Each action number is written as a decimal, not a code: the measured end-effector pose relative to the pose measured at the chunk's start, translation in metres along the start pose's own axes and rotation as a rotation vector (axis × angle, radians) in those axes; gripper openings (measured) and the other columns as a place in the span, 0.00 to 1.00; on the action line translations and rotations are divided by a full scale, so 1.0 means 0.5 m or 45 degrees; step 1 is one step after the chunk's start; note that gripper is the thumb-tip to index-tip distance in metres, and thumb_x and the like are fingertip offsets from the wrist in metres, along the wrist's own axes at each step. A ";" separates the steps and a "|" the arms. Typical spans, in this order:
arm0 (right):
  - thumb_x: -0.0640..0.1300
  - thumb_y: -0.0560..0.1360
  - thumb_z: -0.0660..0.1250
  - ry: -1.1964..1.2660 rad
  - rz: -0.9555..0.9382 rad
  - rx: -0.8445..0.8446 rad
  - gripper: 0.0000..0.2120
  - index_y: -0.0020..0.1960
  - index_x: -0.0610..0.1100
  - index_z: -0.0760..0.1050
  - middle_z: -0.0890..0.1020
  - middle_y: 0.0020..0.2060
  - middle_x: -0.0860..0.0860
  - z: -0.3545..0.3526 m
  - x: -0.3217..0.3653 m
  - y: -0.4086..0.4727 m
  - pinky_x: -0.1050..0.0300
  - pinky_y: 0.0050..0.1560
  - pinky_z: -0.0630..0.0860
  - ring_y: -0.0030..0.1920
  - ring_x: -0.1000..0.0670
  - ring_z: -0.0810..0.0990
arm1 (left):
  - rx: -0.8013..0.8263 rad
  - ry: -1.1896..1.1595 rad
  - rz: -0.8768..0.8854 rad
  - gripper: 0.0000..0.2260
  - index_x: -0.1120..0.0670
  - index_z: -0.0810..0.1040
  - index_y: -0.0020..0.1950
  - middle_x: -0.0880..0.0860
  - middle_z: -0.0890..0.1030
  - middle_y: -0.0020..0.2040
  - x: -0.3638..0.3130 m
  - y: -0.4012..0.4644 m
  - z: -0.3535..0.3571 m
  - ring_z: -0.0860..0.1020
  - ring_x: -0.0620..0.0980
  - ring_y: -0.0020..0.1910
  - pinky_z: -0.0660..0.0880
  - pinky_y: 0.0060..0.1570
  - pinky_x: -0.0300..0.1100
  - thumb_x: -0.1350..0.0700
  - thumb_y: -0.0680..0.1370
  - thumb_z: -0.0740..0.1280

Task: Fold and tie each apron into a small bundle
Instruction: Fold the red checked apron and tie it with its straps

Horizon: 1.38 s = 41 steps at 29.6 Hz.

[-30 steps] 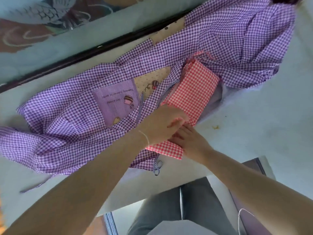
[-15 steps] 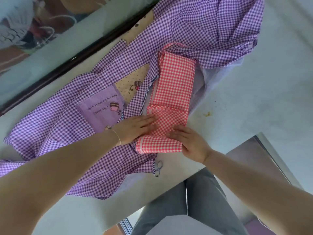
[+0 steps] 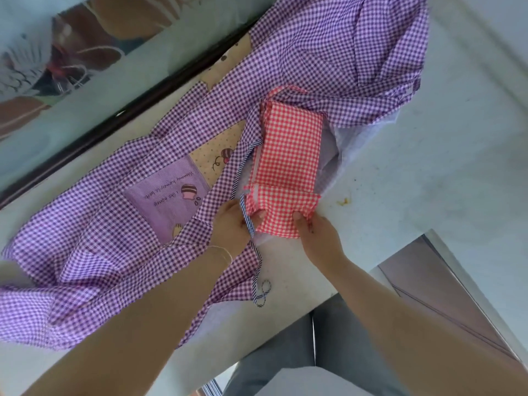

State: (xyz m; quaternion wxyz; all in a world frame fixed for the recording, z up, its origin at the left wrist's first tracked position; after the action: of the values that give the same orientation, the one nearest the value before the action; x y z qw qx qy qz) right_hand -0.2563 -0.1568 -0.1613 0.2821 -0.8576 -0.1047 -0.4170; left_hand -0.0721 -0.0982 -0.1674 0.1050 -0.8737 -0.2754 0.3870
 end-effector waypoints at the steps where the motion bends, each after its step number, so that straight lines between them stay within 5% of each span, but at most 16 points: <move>1: 0.56 0.82 0.52 -0.039 0.043 -0.002 0.14 0.49 0.49 0.72 0.79 0.36 0.53 -0.002 0.000 0.008 0.59 0.36 0.73 0.35 0.53 0.78 | -0.044 0.026 -0.034 0.25 0.59 0.80 0.51 0.55 0.78 0.46 -0.003 0.002 -0.002 0.72 0.53 0.51 0.72 0.56 0.47 0.37 0.74 0.64; 4: 0.56 0.83 0.46 -0.263 0.122 -0.023 0.20 0.51 0.44 0.71 0.79 0.36 0.50 -0.011 0.004 0.034 0.52 0.40 0.78 0.35 0.50 0.78 | -0.142 0.041 -0.202 0.21 0.60 0.78 0.53 0.55 0.72 0.43 -0.012 0.014 -0.003 0.70 0.54 0.45 0.72 0.52 0.49 0.42 0.77 0.64; 9: 0.56 0.83 0.45 -0.488 0.182 -0.065 0.21 0.53 0.44 0.70 0.72 0.30 0.54 -0.015 0.002 0.062 0.57 0.33 0.69 0.30 0.53 0.72 | -0.130 0.332 -0.145 0.17 0.57 0.74 0.51 0.57 0.78 0.39 -0.030 0.039 0.002 0.76 0.57 0.40 0.73 0.47 0.49 0.43 0.80 0.60; 13: 0.59 0.80 0.54 -0.315 0.294 -0.156 0.21 0.61 0.43 0.68 0.77 0.41 0.52 -0.032 -0.018 0.058 0.57 0.34 0.72 0.37 0.49 0.78 | -0.087 0.477 -0.145 0.16 0.56 0.73 0.49 0.54 0.79 0.40 -0.041 0.048 0.006 0.77 0.57 0.43 0.68 0.55 0.49 0.43 0.80 0.58; 15: 0.56 0.79 0.61 -0.463 0.043 -0.389 0.20 0.63 0.42 0.67 0.76 0.52 0.47 -0.059 0.004 0.045 0.54 0.40 0.78 0.44 0.47 0.78 | -0.072 0.497 -0.175 0.18 0.56 0.74 0.50 0.55 0.80 0.43 -0.042 0.051 0.005 0.77 0.57 0.45 0.67 0.57 0.49 0.42 0.80 0.57; 17: 0.48 0.78 0.64 -0.740 -0.636 -0.567 0.21 0.68 0.43 0.66 0.73 0.62 0.43 -0.048 0.062 0.018 0.44 0.60 0.74 0.58 0.41 0.75 | -0.039 0.504 -0.216 0.19 0.55 0.74 0.50 0.55 0.81 0.44 -0.039 0.052 0.004 0.78 0.57 0.46 0.66 0.57 0.49 0.41 0.80 0.56; 19: 0.50 0.78 0.64 -0.865 -1.046 -0.360 0.25 0.72 0.44 0.64 0.68 0.69 0.41 -0.015 0.065 0.007 0.37 0.70 0.63 0.70 0.37 0.66 | 0.019 0.523 -0.247 0.19 0.55 0.74 0.50 0.55 0.81 0.44 -0.040 0.057 0.006 0.78 0.56 0.47 0.65 0.57 0.48 0.40 0.80 0.56; 22: 0.64 0.73 0.62 -0.987 -1.022 0.109 0.40 0.75 0.41 0.59 0.62 0.74 0.40 -0.014 0.016 0.051 0.35 0.72 0.60 0.75 0.37 0.57 | 0.182 0.399 -0.371 0.20 0.57 0.75 0.51 0.56 0.79 0.45 -0.049 0.065 0.003 0.77 0.57 0.48 0.70 0.57 0.49 0.40 0.80 0.57; 26: 0.60 0.70 0.69 -0.790 -1.020 0.267 0.35 0.70 0.42 0.66 0.77 0.64 0.44 -0.076 0.033 0.092 0.42 0.65 0.72 0.64 0.42 0.76 | 0.398 -0.022 -0.548 0.14 0.66 0.76 0.56 0.61 0.78 0.47 -0.053 0.064 -0.005 0.73 0.53 0.41 0.73 0.42 0.45 0.56 0.82 0.58; 28: 0.59 0.70 0.71 -0.728 -0.992 0.360 0.33 0.69 0.46 0.66 0.79 0.61 0.46 -0.087 0.052 0.095 0.43 0.62 0.75 0.60 0.43 0.79 | 0.448 -0.140 -0.612 0.15 0.67 0.73 0.63 0.65 0.78 0.57 -0.055 0.047 -0.015 0.73 0.53 0.42 0.76 0.47 0.48 0.59 0.82 0.57; 30: 0.55 0.68 0.74 -0.737 -0.991 0.436 0.32 0.67 0.48 0.67 0.80 0.60 0.46 -0.086 0.051 0.087 0.44 0.62 0.76 0.59 0.43 0.79 | 0.504 -0.258 -0.680 0.13 0.63 0.74 0.62 0.62 0.78 0.57 -0.043 0.025 -0.024 0.75 0.54 0.46 0.76 0.52 0.49 0.59 0.82 0.57; 35: 0.49 0.61 0.81 -0.942 -1.057 0.494 0.35 0.64 0.43 0.74 0.79 0.61 0.43 -0.059 0.030 0.072 0.45 0.61 0.73 0.60 0.40 0.79 | -0.102 -0.456 -0.644 0.03 0.53 0.70 0.52 0.50 0.75 0.50 -0.037 0.062 -0.109 0.74 0.49 0.48 0.71 0.54 0.47 0.56 0.81 0.58; 38: 0.51 0.65 0.77 -0.953 -1.098 0.541 0.30 0.64 0.41 0.75 0.79 0.62 0.42 -0.053 0.027 0.071 0.44 0.60 0.76 0.61 0.40 0.78 | 0.060 -0.345 -0.506 0.15 0.55 0.73 0.45 0.51 0.75 0.40 -0.115 0.094 -0.066 0.73 0.47 0.39 0.71 0.46 0.44 0.44 0.78 0.63; 41: 0.50 0.68 0.71 -0.926 -1.170 0.586 0.25 0.62 0.40 0.77 0.78 0.63 0.44 -0.048 0.033 0.070 0.43 0.61 0.76 0.64 0.41 0.77 | 0.133 0.032 -0.517 0.35 0.56 0.69 0.67 0.59 0.74 0.62 -0.118 0.124 -0.022 0.74 0.59 0.61 0.73 0.60 0.54 0.32 0.71 0.63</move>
State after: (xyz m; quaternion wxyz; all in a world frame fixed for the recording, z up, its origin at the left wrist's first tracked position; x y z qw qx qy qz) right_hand -0.2474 -0.2003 -0.1506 0.1979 -0.7294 -0.6388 -0.1440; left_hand -0.0715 -0.1820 -0.1480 0.2295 -0.7984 -0.4241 0.3606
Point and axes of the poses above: each hand's wrist, its own y-axis towards the middle knuckle, its own z-axis out of the palm, x = y × z, the point moved 7 cm from there along y, towards the middle knuckle
